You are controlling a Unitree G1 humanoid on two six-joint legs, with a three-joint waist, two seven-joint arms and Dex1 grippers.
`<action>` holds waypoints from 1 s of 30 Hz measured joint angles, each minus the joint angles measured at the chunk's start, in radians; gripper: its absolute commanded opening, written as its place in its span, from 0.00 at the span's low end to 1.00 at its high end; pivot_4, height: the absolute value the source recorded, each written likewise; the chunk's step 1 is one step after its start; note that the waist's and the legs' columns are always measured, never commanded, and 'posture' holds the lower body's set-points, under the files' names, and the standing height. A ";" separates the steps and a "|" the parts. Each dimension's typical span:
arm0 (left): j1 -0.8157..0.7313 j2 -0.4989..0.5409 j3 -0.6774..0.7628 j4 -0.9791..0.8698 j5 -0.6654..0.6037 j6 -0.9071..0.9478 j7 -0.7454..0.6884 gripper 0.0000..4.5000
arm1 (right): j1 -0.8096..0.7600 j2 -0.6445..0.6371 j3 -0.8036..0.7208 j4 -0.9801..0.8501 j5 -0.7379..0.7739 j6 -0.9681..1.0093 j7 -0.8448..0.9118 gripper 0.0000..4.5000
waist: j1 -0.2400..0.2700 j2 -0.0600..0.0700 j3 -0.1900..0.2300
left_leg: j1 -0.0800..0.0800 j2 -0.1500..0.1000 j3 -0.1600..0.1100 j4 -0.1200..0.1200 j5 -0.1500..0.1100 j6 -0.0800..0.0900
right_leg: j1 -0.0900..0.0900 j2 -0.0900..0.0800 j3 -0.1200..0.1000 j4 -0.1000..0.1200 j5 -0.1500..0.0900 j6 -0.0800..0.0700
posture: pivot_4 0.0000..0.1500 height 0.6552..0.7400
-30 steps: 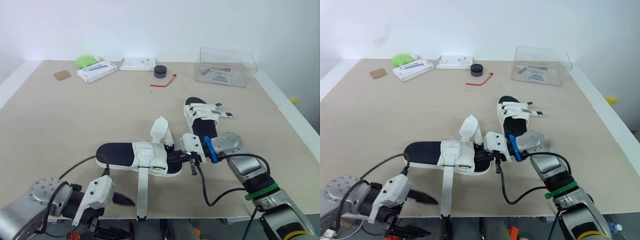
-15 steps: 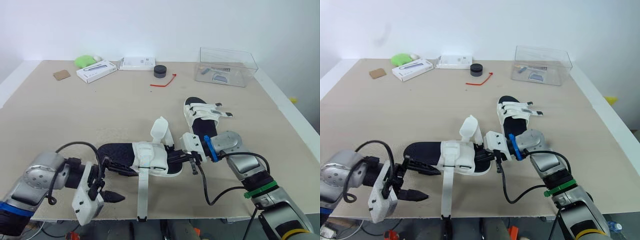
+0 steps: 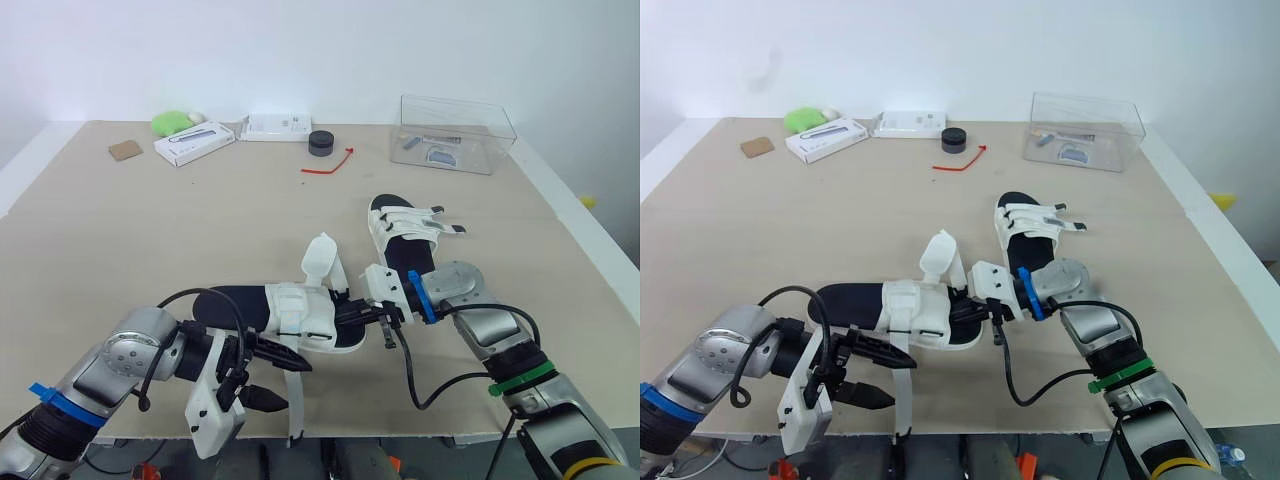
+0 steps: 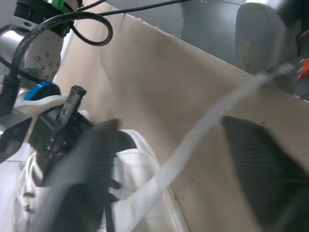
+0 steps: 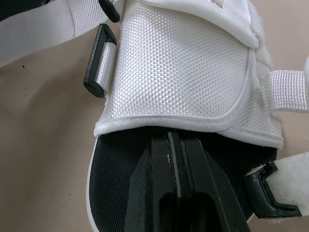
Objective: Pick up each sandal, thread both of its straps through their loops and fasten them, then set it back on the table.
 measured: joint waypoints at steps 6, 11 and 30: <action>-0.016 -0.011 -0.012 0.022 -0.069 0.139 0.013 0.01 | 0.000 0.000 0.000 -0.002 0.000 0.004 -0.003 0.00 | 0.000 0.000 0.000 | 0.000 0.000 0.000 0.000 0.000 0.000 | 0.000 0.000 0.000 0.000 0.000 0.000 | 1.00 1.00; -0.018 -0.006 0.038 -0.056 -0.348 0.593 0.090 0.01 | 0.000 -0.001 0.000 -0.002 0.000 0.003 -0.003 0.00 | 0.000 0.000 0.000 | 0.000 0.000 -0.001 0.001 0.000 0.000 | 0.000 0.001 -0.001 0.000 0.000 0.001 | 1.00 1.00; -0.048 -0.006 0.199 -0.102 -0.552 1.086 0.105 0.06 | 0.005 -0.012 0.001 -0.009 -0.002 -0.009 -0.002 0.00 | 0.001 0.000 0.000 | 0.000 -0.002 -0.002 0.001 0.001 -0.002 | 0.000 0.001 0.000 0.000 -0.001 -0.002 | 1.00 1.00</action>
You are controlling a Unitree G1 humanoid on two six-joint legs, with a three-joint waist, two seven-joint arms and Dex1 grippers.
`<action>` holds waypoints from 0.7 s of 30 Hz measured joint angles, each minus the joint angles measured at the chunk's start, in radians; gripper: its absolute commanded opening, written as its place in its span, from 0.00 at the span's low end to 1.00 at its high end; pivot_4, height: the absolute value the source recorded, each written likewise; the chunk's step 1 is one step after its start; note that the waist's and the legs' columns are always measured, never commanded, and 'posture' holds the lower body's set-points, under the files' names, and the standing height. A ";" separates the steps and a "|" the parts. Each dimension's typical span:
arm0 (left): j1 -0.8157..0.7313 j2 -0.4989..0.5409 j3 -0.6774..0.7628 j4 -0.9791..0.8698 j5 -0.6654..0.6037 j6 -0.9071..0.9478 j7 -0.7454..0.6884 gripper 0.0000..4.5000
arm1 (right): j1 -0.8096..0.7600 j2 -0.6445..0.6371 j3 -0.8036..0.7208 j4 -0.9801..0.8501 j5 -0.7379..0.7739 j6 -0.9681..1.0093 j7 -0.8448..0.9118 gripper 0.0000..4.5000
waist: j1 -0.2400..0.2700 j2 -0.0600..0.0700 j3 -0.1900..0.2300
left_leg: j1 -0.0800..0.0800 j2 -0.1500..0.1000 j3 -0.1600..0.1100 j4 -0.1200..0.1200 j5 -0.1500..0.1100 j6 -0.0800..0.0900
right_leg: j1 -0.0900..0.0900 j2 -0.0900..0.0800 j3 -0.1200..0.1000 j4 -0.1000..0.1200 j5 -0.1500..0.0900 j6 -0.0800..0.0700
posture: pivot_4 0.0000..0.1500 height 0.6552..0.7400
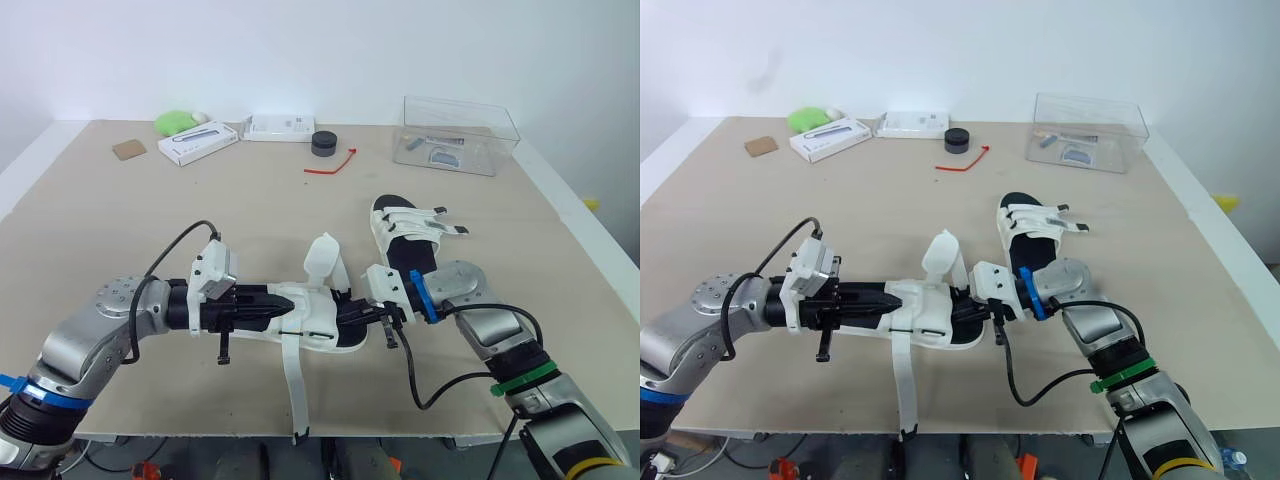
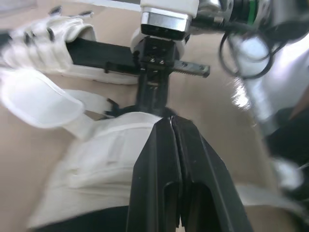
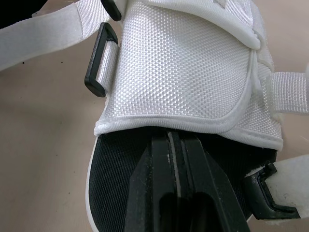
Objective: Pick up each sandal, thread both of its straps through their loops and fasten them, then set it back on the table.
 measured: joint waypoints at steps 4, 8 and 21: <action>0.001 -0.013 -0.034 0.040 0.231 -0.377 -0.100 0.36 | 0.000 -0.002 0.000 -0.004 0.000 0.000 -0.003 0.00 | 0.001 0.000 0.000 | 0.000 0.000 0.000 0.000 0.000 0.000 | 0.000 -0.001 0.000 0.000 0.000 0.000 | 1.00 1.00; 0.006 -0.017 -0.059 0.098 0.346 -0.702 -0.181 0.81 | 0.001 -0.002 0.000 -0.005 0.000 0.001 -0.004 0.00 | 0.001 0.000 0.000 | -0.001 0.000 0.000 0.000 0.000 0.000 | 0.000 -0.002 0.001 0.000 0.000 0.000 | 1.00 1.00; 0.026 0.008 -0.155 0.198 0.466 -1.142 -0.244 0.99 | 0.002 -0.002 0.000 -0.003 0.000 0.000 -0.005 0.00 | 0.000 0.000 0.000 | -0.001 0.000 0.001 0.000 0.000 0.001 | 0.000 -0.002 0.001 0.000 0.002 0.003 | 1.00 1.00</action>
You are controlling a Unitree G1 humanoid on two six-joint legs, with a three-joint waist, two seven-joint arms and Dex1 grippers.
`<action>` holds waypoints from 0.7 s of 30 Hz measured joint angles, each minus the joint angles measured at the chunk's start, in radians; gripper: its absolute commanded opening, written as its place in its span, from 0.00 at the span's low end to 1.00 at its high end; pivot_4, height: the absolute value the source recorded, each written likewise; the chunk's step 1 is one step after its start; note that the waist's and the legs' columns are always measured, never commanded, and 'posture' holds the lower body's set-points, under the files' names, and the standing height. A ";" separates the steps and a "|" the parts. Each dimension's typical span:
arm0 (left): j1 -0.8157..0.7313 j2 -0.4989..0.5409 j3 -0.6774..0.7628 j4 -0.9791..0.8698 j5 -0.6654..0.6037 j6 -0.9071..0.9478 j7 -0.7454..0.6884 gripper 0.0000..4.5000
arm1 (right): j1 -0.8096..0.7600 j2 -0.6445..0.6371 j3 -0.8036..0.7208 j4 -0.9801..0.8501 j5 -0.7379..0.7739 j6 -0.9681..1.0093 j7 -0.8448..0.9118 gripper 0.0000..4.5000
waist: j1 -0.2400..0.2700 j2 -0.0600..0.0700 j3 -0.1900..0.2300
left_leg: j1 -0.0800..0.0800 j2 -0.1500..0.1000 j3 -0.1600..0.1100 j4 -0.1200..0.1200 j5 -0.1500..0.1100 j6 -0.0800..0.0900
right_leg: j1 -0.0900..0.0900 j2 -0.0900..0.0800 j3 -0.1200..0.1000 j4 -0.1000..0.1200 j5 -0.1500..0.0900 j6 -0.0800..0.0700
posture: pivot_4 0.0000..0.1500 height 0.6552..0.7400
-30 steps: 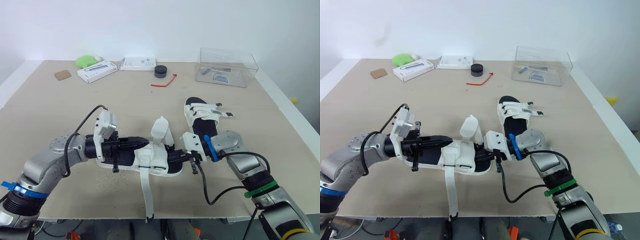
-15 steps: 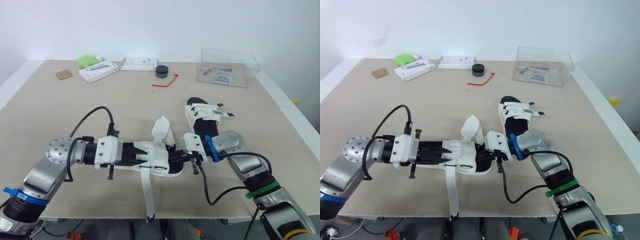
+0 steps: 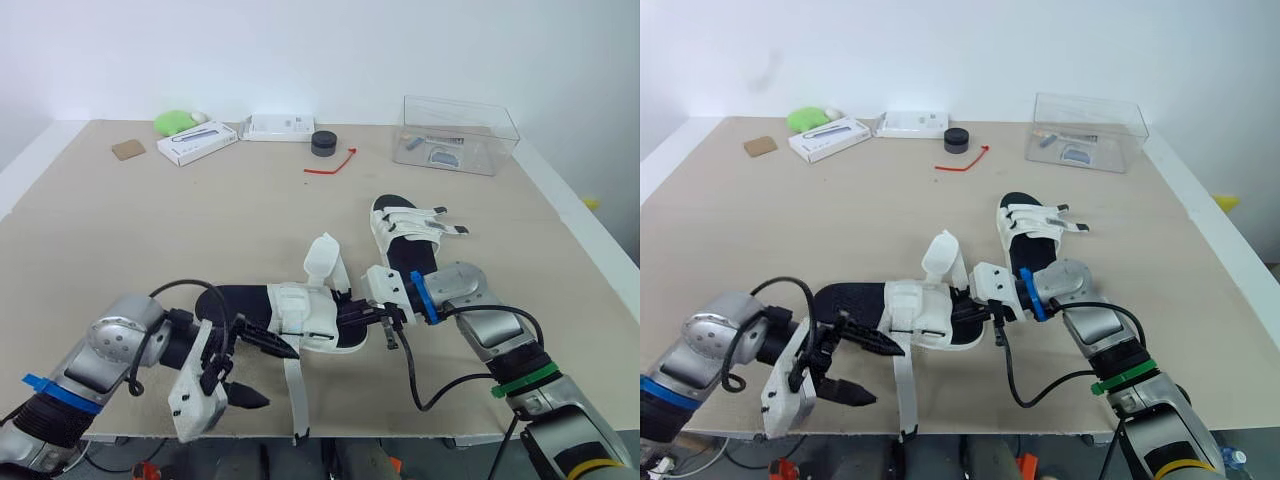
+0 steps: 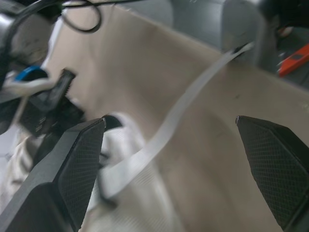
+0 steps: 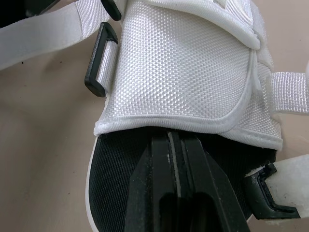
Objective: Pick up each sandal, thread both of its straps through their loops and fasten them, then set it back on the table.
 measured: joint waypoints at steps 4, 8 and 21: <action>-0.029 -0.021 -0.054 -0.017 0.036 0.052 0.027 0.99 | -0.003 0.000 0.001 0.003 -0.001 0.000 0.001 0.00 | 0.000 0.000 0.000 | 0.000 0.000 0.000 0.000 0.000 0.000 | 0.000 0.000 0.000 0.000 0.000 0.000 | 1.00 1.00; -0.059 -0.034 -0.110 -0.029 0.072 0.093 0.027 0.88 | -0.004 0.000 0.001 0.004 -0.001 0.000 0.003 0.00 | 0.000 0.000 0.000 | 0.000 0.000 0.000 0.000 0.000 0.000 | 0.000 0.001 0.000 0.000 0.000 0.001 | 1.00 1.00; -0.103 -0.049 -0.151 0.024 0.075 0.185 0.042 0.01 | -0.003 -0.002 0.001 -0.003 -0.001 0.011 0.001 0.00 | 0.000 0.000 0.000 | 0.000 0.000 0.000 0.000 0.000 0.000 | 0.000 0.001 0.000 0.000 0.000 0.001 | 1.00 1.00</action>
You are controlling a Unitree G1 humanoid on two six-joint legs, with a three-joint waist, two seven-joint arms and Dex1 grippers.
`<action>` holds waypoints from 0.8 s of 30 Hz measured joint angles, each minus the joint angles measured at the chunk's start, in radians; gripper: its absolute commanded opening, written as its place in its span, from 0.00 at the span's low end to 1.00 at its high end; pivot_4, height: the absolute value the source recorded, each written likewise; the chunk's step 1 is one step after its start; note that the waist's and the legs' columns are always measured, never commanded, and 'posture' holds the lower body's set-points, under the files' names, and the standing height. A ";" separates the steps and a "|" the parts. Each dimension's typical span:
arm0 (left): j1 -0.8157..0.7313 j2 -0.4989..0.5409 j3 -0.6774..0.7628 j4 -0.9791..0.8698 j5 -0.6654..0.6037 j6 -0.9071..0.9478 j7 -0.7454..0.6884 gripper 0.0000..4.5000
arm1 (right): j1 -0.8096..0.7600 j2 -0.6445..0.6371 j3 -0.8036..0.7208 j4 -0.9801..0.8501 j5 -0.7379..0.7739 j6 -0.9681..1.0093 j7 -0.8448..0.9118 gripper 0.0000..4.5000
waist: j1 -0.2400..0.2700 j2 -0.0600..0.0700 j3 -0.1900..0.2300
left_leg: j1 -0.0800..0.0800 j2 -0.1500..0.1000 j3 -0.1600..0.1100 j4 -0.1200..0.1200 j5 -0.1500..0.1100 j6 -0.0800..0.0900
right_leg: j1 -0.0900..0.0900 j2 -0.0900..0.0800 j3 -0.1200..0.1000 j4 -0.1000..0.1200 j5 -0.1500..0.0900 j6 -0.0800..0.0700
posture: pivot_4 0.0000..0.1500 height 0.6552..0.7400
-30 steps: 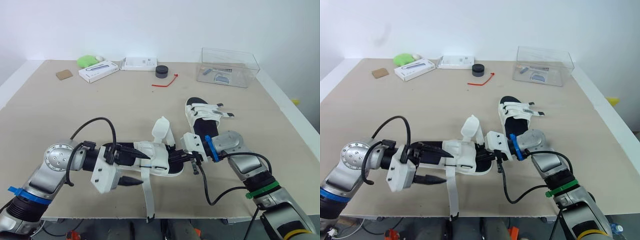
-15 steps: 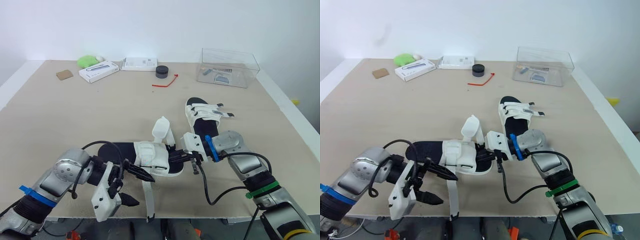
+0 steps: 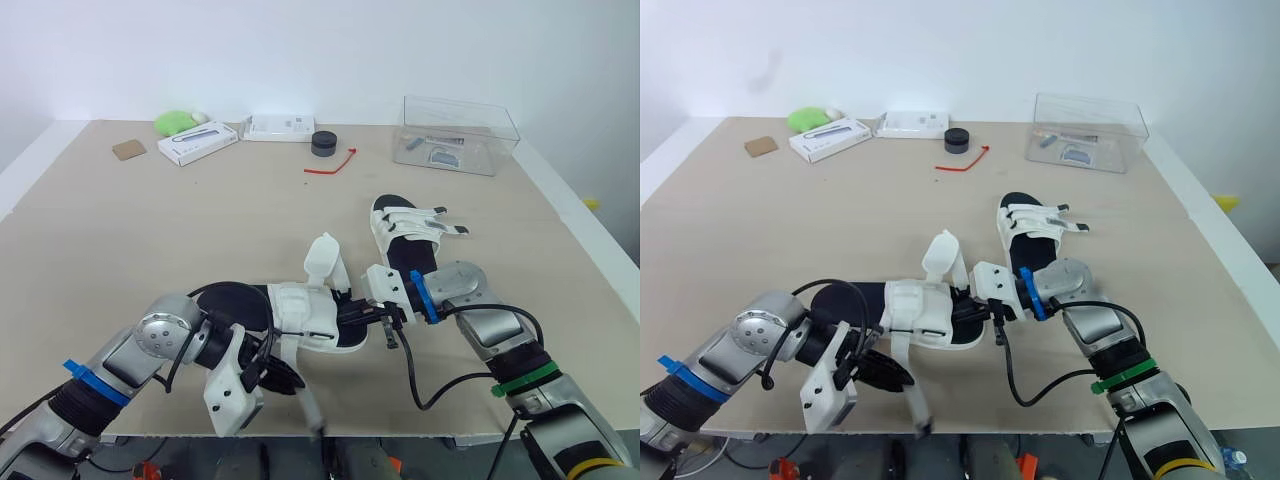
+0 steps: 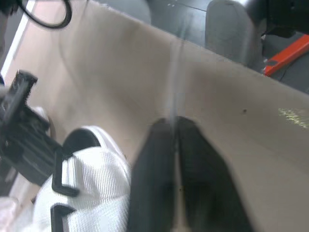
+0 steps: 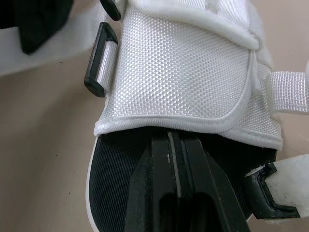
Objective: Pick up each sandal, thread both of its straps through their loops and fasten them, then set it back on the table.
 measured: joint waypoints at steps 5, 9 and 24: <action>0.005 -0.011 0.052 -0.058 -0.182 0.309 0.051 0.01 | 0.001 -0.001 0.000 -0.003 0.000 0.001 -0.001 0.00 | 0.000 0.000 0.000 | 0.000 0.000 0.000 0.000 0.000 0.000 | 0.000 0.000 0.000 0.000 0.000 0.001 | 1.00 1.00; 0.011 -0.014 0.132 -0.153 -0.394 0.635 0.124 0.01 | 0.001 -0.001 0.000 -0.003 0.000 0.002 -0.002 0.00 | 0.000 0.000 0.000 | 0.000 0.000 -0.001 0.000 0.000 0.000 | 0.000 0.000 -0.001 0.000 0.000 0.001 | 1.00 1.00; 0.015 -0.204 0.441 -0.072 -0.996 1.418 0.582 0.01 | -0.007 -0.002 0.000 0.011 -0.003 -0.010 -0.001 0.00 | -0.001 0.000 0.000 | 0.000 -0.001 -0.002 0.001 0.000 -0.001 | 0.001 0.000 -0.001 0.000 0.001 0.001 | 1.00 1.00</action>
